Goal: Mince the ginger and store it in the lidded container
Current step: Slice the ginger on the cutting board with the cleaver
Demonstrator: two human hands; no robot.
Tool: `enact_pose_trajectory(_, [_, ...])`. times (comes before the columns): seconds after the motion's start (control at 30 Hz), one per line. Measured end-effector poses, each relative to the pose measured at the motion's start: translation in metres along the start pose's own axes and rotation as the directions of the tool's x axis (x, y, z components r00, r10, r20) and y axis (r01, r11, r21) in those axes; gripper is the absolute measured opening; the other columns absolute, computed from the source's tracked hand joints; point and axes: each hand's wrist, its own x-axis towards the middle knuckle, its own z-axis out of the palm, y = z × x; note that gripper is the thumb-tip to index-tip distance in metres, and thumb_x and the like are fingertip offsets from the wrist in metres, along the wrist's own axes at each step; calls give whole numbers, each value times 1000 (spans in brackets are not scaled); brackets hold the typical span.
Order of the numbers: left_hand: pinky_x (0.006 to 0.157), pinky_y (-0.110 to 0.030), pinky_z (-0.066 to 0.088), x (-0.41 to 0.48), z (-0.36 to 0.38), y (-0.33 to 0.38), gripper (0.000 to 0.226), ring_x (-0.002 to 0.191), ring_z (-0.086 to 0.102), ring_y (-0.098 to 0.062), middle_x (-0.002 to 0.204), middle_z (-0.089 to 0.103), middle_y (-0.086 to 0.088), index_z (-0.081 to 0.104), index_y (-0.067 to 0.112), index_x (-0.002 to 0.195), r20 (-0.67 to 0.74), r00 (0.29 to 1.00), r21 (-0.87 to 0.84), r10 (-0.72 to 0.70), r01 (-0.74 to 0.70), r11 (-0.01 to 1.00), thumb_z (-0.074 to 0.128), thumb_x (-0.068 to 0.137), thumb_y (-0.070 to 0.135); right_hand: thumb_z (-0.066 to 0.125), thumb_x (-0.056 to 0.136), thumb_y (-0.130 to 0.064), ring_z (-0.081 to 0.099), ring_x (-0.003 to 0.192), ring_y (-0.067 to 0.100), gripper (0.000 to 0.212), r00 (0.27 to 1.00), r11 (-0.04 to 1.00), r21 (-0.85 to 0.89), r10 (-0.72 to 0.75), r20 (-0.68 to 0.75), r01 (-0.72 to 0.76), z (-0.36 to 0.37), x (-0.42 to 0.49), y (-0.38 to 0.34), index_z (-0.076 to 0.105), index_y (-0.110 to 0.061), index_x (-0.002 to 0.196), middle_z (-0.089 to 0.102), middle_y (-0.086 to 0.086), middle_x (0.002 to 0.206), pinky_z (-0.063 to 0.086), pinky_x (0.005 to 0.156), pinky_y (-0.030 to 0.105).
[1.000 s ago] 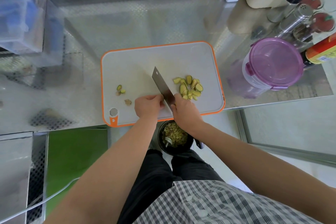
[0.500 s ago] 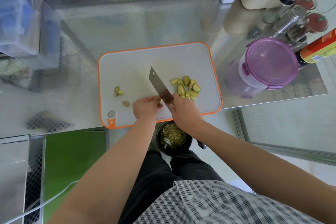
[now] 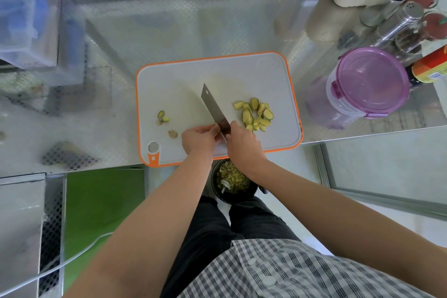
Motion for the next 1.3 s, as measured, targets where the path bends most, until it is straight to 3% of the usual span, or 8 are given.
enact_pose_trajectory(0.23, [83,-44,57,-2,1,-1,22,61,66,-24,48,66,3,69,18,58,-8,1000,-23,9,-9,1000,79,75,8,40,99,-21,52,73,31,14,998,995,83,-42,-51,46,-7,-6,12,41,-8,95,50,9,76,42,62,37])
enact_pose_trajectory(0.73, [80,-46,58,-7,3,-6,21,54,61,-21,47,64,3,67,17,61,-49,997,-13,53,-54,998,75,79,10,39,99,-22,44,68,26,15,999,999,33,-40,-9,40,-14,-20,12,35,-10,90,37,1,65,32,57,33])
enact_pose_trajectory(0.97, [76,-43,59,-7,2,-3,20,52,60,-20,55,65,-4,67,14,63,-43,996,-4,73,-73,997,73,80,5,39,100,-22,46,74,26,15,1000,1000,-3,-7,11,7,-11,-18,6,43,-7,99,45,7,78,37,60,36])
enact_pose_trajectory(1.3, [76,-43,58,-7,4,-3,20,52,60,-20,57,66,-6,67,16,63,-38,994,39,106,-105,994,73,80,8,42,95,-7,45,71,24,11,1000,998,-59,13,3,-12,-10,-14,5,34,-12,90,35,0,67,35,59,34])
